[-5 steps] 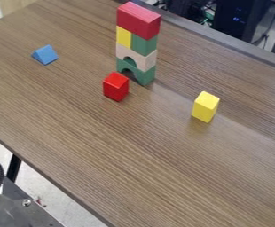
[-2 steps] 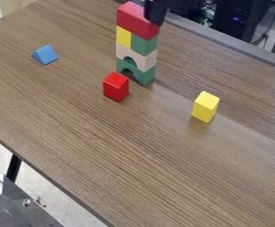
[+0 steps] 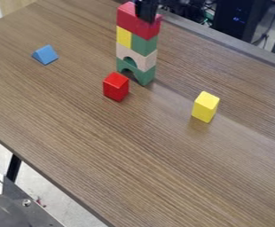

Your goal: Take off the red block from the tower and place it on top of the yellow cube

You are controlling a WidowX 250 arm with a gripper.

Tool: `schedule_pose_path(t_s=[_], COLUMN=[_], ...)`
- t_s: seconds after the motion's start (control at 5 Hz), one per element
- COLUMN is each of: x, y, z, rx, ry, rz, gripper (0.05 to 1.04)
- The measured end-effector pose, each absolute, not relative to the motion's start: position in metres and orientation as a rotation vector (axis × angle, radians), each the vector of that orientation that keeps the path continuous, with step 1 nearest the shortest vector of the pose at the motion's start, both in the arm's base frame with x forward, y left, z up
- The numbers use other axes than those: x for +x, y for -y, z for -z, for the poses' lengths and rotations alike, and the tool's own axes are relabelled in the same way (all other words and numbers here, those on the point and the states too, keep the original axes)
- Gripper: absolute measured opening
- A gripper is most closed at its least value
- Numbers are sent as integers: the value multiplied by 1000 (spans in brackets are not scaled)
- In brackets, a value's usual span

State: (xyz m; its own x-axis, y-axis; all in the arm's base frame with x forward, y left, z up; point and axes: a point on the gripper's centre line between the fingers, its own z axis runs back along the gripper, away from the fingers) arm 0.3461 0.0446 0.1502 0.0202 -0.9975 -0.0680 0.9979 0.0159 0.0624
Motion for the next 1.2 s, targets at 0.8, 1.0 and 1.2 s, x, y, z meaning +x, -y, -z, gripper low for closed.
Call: schedule_pose_path(t_s=[0.8, 1.0, 1.2], x=[348, 350, 352], y=[-62, -64, -65], z=[-135, -124, -122], rx=[75, 62, 70], ry=[-32, -51, -45], rz=[1523, 1526, 1526], gripper=[999, 967, 691])
